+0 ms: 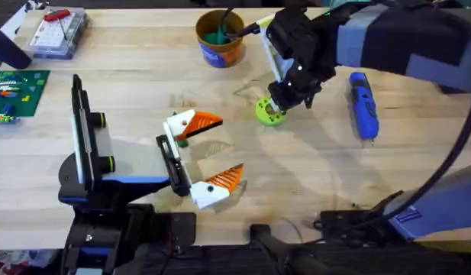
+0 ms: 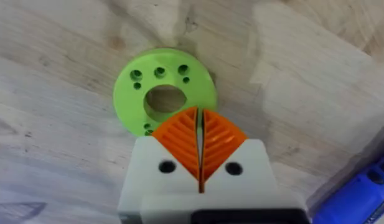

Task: Pick up the gripper from the table and insert it into the empty holder that is missing its gripper. Then pick up a screw, insert it into the mounting hole, and use the screwdriver to tighten it. Finally, clean up the table by picking up the vegetable and placing it into the bucket.

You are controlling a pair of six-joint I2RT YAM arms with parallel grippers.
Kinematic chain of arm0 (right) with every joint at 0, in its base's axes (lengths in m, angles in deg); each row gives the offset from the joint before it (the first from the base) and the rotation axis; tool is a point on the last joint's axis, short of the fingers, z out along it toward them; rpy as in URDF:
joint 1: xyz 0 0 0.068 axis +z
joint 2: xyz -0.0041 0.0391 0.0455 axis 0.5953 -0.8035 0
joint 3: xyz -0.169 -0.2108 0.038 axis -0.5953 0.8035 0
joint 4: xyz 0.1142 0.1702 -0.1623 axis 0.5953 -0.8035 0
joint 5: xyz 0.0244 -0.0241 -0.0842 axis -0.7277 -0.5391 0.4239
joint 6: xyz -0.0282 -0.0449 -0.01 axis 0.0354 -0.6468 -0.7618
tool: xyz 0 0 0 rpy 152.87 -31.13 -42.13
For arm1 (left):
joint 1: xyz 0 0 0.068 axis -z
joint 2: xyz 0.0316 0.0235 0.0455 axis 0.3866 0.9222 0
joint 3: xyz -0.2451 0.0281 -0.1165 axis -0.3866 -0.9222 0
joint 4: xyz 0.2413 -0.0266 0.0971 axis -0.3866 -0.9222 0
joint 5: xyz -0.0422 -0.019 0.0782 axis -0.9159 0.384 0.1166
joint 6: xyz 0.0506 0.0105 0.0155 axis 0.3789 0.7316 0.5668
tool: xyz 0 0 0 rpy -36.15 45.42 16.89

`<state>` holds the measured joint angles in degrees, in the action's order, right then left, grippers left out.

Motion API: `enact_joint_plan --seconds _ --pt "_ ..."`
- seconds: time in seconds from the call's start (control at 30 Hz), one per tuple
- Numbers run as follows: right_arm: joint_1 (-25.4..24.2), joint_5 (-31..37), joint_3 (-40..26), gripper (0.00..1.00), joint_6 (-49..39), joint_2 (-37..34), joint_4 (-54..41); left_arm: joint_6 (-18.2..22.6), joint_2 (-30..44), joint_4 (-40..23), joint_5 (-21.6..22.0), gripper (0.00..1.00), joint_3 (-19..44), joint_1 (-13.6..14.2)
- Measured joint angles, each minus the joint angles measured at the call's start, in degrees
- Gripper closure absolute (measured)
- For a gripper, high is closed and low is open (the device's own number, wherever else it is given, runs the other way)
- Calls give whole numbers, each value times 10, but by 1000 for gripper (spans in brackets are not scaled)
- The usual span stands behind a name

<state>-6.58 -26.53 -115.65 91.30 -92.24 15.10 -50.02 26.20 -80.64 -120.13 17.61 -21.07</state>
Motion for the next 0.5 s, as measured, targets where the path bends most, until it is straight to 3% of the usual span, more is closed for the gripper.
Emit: enact_joint_plan --seconds 0.4,0.43,0.5 --pt "0 -8 0 982 0 0 10 0 0 0 0 10 0 0" --pt "0 -8 0 926 1 0 10 0 0 0 0 10 0 0" --pt "0 -10 0 640 1 0 10 0 0 0 0 10 0 0"
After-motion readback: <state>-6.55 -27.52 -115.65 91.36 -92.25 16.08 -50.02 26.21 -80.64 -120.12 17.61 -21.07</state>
